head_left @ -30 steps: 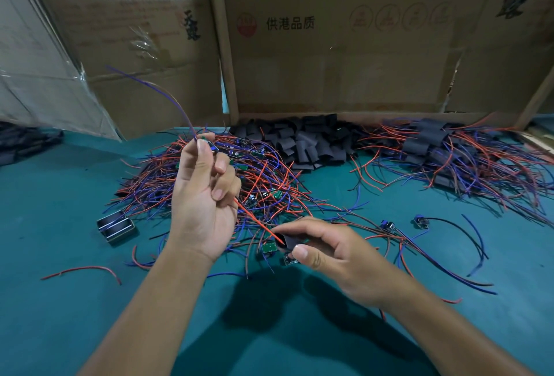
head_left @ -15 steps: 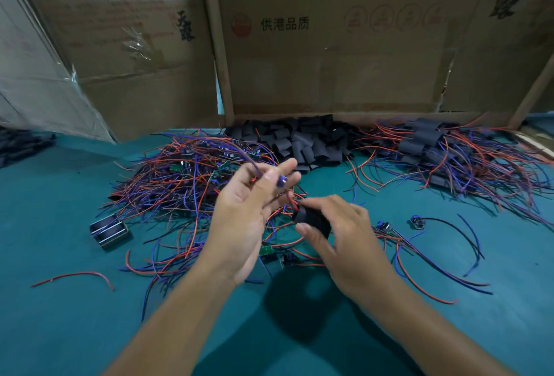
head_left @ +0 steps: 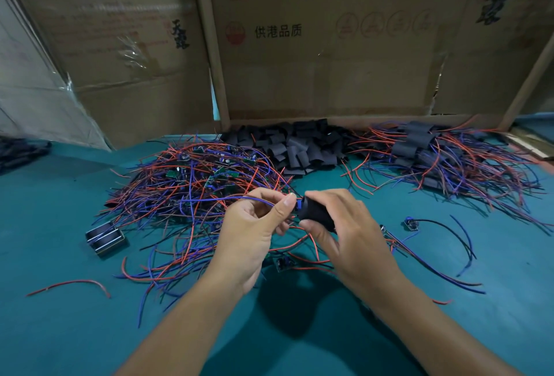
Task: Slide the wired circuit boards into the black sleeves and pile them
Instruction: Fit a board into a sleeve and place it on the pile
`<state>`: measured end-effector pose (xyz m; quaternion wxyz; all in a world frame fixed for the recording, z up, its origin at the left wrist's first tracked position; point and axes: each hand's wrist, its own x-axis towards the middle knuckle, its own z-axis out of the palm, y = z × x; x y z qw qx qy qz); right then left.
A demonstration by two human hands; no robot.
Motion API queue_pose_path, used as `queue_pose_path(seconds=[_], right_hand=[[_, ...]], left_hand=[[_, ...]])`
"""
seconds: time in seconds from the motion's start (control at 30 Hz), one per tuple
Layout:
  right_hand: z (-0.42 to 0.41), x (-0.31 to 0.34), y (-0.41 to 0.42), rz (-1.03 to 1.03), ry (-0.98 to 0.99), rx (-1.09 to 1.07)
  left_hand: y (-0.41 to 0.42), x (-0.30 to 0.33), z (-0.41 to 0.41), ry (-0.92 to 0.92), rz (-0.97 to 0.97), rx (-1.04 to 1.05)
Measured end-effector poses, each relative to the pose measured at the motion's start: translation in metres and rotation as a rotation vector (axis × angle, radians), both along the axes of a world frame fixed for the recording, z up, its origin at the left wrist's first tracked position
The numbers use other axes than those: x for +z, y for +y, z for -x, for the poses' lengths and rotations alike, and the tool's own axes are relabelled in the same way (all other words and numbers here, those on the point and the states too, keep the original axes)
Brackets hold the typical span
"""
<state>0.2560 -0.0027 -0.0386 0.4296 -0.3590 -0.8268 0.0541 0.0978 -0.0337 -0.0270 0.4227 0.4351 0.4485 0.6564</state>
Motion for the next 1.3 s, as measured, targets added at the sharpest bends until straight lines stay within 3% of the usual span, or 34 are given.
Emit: queue_pose_path(seconds=[0.27, 0.37, 0.53, 0.77, 1.17, 1.3], right_hand=[[-0.005, 0.001, 0.001, 0.113, -0.014, 0.083], [-0.004, 0.001, 0.002, 0.113, -0.015, 0.09], [-0.005, -0.001, 0.003, 0.121, -0.033, 0.091], [-0.007, 0.001, 0.005, 0.076, -0.041, 0.138], [-0.004, 0.0, 0.001, 0.043, -0.08, 0.167], [-0.006, -0.001, 0.002, 0.116, -0.139, 0.227]], left_hand=[[0.001, -0.004, 0.007, 0.209, -0.022, 0.081], [0.002, -0.005, 0.007, 0.16, -0.017, 0.042], [0.003, -0.005, 0.005, 0.311, -0.082, -0.014], [0.005, -0.002, 0.015, 0.253, -0.047, -0.086], [0.003, -0.003, 0.009, -0.121, 0.284, -0.211], [0.005, -0.005, 0.011, -0.14, 0.339, -0.239]])
